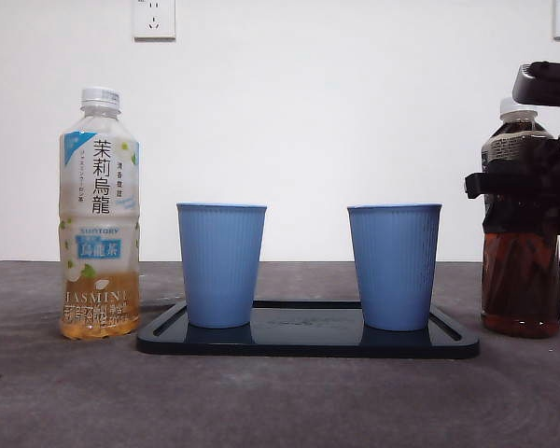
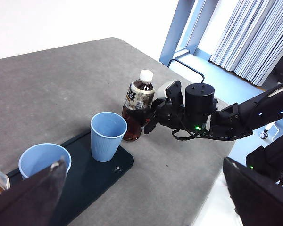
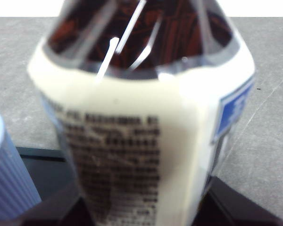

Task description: Pour the drink into the cup

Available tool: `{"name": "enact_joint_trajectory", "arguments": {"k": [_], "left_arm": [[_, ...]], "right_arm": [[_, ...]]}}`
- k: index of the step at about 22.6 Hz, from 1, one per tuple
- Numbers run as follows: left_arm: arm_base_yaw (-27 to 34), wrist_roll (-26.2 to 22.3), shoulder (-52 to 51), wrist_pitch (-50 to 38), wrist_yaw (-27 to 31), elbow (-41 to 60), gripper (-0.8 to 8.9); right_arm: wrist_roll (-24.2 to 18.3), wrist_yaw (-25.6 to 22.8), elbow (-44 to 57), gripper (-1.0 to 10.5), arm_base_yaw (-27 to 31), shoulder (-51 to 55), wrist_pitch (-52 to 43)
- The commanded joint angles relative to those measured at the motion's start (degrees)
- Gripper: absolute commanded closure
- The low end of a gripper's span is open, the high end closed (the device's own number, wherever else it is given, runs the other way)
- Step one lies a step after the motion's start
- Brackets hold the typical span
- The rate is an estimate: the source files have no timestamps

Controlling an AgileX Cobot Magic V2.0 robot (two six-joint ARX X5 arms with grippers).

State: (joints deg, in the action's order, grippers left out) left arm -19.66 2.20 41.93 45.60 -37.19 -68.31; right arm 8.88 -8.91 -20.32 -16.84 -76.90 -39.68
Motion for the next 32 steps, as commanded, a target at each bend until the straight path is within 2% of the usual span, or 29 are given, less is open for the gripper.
{"name": "enact_joint_trajectory", "arguments": {"k": [1,3,6,13,17,19,22,26,32], "left_arm": [[-0.24,-0.92,0.37,-0.63,0.22,-1.38,2.82],[-0.24,-0.92,0.37,-0.63,0.22,-1.38,2.83],[-0.24,-0.92,0.37,-0.63,0.22,-1.38,2.82],[-0.24,-0.61,0.37,-0.66,0.20,-1.38,2.83],[-0.24,-0.66,0.37,-0.61,0.22,-1.38,2.82],[-0.22,-0.98,0.39,-0.63,1.33,-1.38,2.82],[-0.22,-1.11,0.76,-0.61,10.10,-1.38,2.81],[-0.24,-1.16,1.57,-0.66,10.86,-1.38,2.82],[-0.24,-0.87,4.24,-0.68,13.03,-0.57,2.82]], "right_arm": [[-0.79,-0.07,-1.22,7.8,-0.22,-0.31,-2.47],[-1.70,-0.09,-1.22,7.7,-0.22,-0.17,-2.56],[-1.88,-0.07,-1.22,6.6,-0.22,-0.15,-2.69],[-2.27,-0.11,-1.22,5.1,-0.22,1.33,-2.45],[-2.19,-0.11,-1.22,5.0,-0.28,6.12,0.90],[-1.60,-0.09,-1.22,5.0,-0.35,10.60,5.86],[0.11,-0.11,-1.31,5.0,-1.11,19.37,16.06],[2.19,-0.11,-2.99,5.0,-1.88,28.06,27.39],[4.83,0.02,-10.49,5.0,-3.67,38.40,50.18]]}}
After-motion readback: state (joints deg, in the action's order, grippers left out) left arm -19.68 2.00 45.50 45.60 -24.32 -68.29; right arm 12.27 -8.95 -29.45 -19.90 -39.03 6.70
